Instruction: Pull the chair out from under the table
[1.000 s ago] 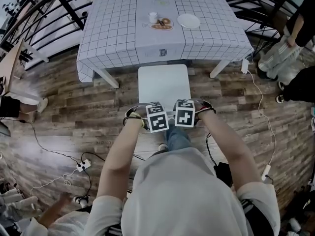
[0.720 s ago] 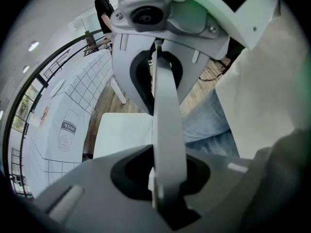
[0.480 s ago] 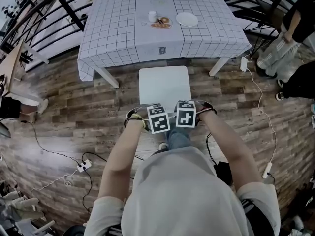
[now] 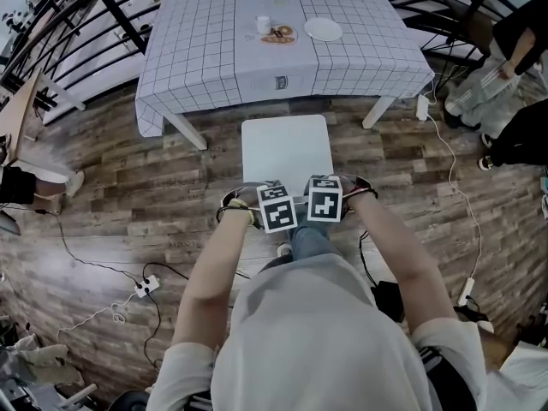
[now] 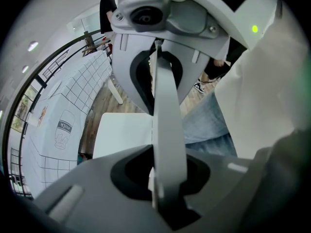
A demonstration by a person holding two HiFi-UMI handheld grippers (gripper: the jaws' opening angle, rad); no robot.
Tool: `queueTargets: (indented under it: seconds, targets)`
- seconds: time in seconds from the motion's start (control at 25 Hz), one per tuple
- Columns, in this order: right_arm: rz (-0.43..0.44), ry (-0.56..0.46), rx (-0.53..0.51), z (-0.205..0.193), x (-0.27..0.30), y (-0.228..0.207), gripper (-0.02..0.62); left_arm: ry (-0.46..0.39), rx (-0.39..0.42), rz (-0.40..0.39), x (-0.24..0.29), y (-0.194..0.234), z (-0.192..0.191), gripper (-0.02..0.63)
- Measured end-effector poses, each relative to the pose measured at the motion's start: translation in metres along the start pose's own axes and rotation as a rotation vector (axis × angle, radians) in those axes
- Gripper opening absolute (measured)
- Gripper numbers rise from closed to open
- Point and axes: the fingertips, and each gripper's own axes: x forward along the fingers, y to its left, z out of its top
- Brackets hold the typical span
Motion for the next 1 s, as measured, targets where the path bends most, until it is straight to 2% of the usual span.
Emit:
queueTargets:
  seconds: [1.0]
  targets:
    - [-0.002, -0.002, -0.002, -0.006, 0.002, 0.065, 0.075, 0.001, -0.021, -0.009, 0.001, -0.065, 0.005, 0.078]
